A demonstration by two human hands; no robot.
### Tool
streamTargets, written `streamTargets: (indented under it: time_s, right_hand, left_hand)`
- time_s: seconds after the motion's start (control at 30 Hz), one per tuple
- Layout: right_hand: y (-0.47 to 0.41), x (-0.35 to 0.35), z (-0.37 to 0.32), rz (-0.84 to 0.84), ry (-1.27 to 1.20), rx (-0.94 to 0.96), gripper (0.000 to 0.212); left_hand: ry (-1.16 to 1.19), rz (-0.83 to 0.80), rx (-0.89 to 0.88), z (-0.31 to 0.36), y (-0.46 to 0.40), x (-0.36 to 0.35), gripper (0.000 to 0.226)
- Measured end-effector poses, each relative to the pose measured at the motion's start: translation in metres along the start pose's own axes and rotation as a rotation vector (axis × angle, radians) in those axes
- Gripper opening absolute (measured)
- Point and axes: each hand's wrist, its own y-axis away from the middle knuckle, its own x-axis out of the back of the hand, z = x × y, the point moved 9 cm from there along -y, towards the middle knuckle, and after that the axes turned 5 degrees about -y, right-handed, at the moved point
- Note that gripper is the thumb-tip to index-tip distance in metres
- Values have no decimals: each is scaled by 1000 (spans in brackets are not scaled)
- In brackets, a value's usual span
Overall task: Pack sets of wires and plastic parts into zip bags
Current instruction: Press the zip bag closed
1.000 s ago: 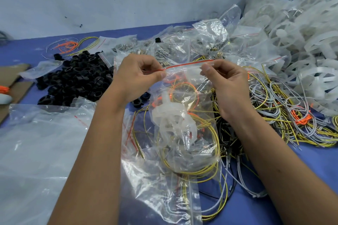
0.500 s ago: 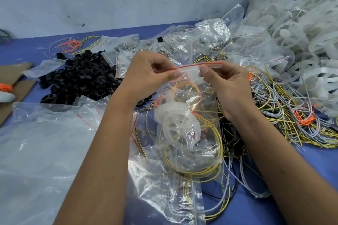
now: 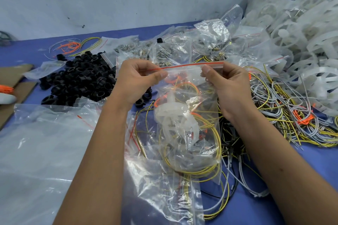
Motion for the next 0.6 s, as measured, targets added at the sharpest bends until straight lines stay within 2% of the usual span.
streamTargets:
  time_s: [0.27, 0.43, 0.6]
  right_hand:
    - [0, 1, 1, 22, -15, -20, 3]
    - [-1, 5, 3, 52, -51, -42, 6]
    - [-1, 4, 3, 50, -28, -41, 8]
  left_hand:
    - [44, 26, 14, -14, 2, 9, 14]
    - [197, 26, 82, -25, 4, 10, 4]
    - [154, 58, 34, -22, 3, 16, 24]
